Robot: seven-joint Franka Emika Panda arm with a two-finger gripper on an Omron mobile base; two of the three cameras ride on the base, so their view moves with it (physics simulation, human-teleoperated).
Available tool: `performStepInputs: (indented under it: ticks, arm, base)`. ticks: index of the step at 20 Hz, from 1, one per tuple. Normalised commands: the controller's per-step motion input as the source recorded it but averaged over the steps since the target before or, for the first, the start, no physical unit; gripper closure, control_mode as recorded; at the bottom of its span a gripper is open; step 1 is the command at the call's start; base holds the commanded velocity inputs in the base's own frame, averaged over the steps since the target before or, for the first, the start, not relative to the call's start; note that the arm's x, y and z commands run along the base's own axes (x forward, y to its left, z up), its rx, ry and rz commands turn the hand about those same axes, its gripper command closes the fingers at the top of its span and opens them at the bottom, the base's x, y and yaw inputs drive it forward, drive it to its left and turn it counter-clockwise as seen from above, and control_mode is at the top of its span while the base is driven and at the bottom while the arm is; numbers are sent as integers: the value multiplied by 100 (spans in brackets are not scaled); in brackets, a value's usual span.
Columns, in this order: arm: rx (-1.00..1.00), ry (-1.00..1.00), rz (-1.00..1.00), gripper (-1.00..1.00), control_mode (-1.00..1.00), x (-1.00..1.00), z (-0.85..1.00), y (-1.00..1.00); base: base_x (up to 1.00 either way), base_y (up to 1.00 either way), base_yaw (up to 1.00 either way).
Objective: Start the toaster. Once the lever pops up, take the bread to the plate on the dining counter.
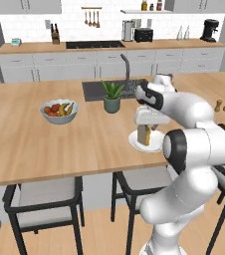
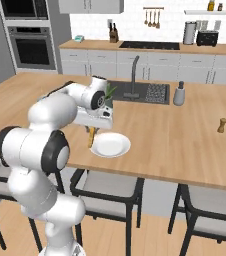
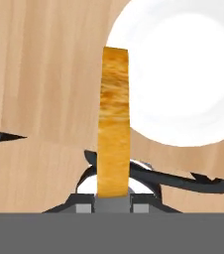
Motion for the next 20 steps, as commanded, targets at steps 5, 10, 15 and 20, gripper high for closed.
performStepInputs:
  ticks: [5,10,15,20]
  arm:
    - [8,0,-5,100,-100,73,-23,-6]
    - [8,0,-4,100,-100,90,-9,0]
    - [3,4,-4,100,-100,64,-37,-6]
    - [4,0,-2,100,-100,-16,-15,-11]
  base:
    - [0,0,0]
    - [0,0,0]
    - [0,0,0]
    - [0,0,0]
